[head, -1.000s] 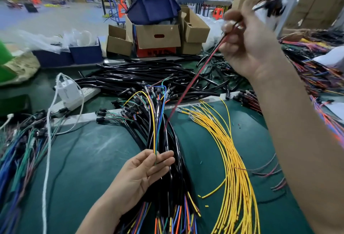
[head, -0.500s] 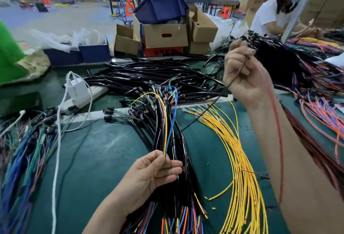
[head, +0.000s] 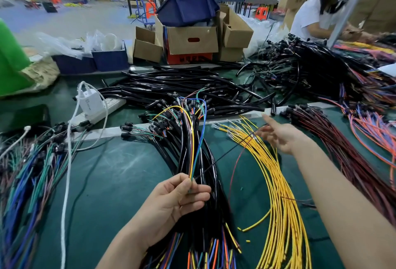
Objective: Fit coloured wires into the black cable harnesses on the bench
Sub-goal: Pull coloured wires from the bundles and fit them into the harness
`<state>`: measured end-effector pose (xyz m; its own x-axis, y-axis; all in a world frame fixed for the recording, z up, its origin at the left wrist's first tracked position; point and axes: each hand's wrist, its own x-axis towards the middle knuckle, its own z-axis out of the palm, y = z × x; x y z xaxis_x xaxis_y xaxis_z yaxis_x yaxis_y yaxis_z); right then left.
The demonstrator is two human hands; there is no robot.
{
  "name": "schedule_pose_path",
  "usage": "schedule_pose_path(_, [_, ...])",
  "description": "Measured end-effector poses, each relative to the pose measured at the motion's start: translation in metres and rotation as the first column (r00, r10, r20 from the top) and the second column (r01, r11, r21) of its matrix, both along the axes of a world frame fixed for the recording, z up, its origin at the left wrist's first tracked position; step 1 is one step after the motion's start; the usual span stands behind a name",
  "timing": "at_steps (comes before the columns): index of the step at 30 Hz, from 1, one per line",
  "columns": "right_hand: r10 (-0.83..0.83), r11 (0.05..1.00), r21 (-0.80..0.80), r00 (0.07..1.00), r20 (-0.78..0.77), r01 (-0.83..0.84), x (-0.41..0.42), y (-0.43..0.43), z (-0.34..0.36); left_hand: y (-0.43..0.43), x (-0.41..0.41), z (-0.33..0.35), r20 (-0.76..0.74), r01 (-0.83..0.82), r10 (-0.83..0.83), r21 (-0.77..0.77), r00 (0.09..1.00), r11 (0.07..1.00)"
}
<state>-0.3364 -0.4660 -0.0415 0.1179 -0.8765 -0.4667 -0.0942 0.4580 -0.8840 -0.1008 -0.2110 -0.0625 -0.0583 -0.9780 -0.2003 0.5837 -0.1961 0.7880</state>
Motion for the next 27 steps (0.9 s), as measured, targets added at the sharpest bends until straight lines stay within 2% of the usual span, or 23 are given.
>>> schedule_pose_path(3, [0.045, 0.996, -0.053, 0.926, -0.374, -0.070, -0.008, 0.009, -0.001, 0.000, 0.001, 0.000, 0.000, -0.004, 0.004, 0.004, 1.000, 1.000])
schedule_pose_path(5, [0.021, 0.970, -0.187, 0.816, -0.578, -0.157, -0.008, 0.018, 0.009, 0.000, 0.001, -0.001, 0.000, -0.005, 0.005, 0.007, 1.000, 1.000])
schedule_pose_path(6, [0.001, 0.925, -0.290, 0.764, -0.645, -0.245, -0.007, 0.024, 0.014, 0.000, 0.001, -0.001, -0.001, -0.005, 0.005, 0.007, 1.000, 1.000])
schedule_pose_path(8, [0.052, 0.737, -0.455, 0.713, -0.700, -0.500, 0.003, 0.049, 0.028, -0.001, 0.001, -0.002, 0.000, -0.004, 0.004, 0.010, 1.000, 1.000])
schedule_pose_path(9, [0.161, 0.602, -0.472, 0.677, -0.718, -0.644, 0.010, 0.067, 0.033, -0.001, 0.001, -0.002, 0.000, -0.003, 0.003, 0.012, 1.000, 1.000])
schedule_pose_path(11, [0.379, 0.310, -0.384, 0.484, -0.789, -0.869, 0.022, 0.105, 0.032, -0.001, 0.001, -0.002, 0.003, -0.003, 0.003, 0.013, 1.000, 1.000])
schedule_pose_path(13, [0.428, 0.143, -0.242, 0.281, -0.859, -0.960, 0.025, 0.135, 0.019, -0.001, 0.001, -0.002, 0.008, -0.005, 0.005, 0.013, 1.000, 1.000])
schedule_pose_path(14, [0.411, 0.114, -0.194, 0.224, -0.884, -0.974, 0.024, 0.144, 0.011, -0.001, 0.001, -0.002, 0.009, -0.006, 0.006, 0.012, 1.000, 1.000])
schedule_pose_path(16, [0.390, 0.117, -0.137, 0.172, -0.905, -0.984, 0.020, 0.154, -0.001, 0.000, 0.001, -0.002, 0.014, -0.008, 0.007, 0.012, 1.000, 1.000])
schedule_pose_path(19, [0.351, 0.098, -0.147, 0.172, -0.920, -0.984, 0.016, 0.157, -0.007, 0.000, 0.001, -0.002, 0.012, -0.012, 0.012, 0.021, 1.000, 1.000])
schedule_pose_path(23, [0.250, -0.016, -0.158, 0.149, -0.957, -0.987, 0.014, 0.151, -0.006, 0.000, 0.000, -0.001, 0.004, -0.040, 0.039, 0.028, 0.999, 0.999])
schedule_pose_path(27, [0.394, -0.004, -0.180, 0.164, -0.904, -0.984, 0.015, 0.142, -0.004, -0.001, -0.006, -0.002, -0.010, -0.142, 0.142, -0.005, 0.990, 0.990])
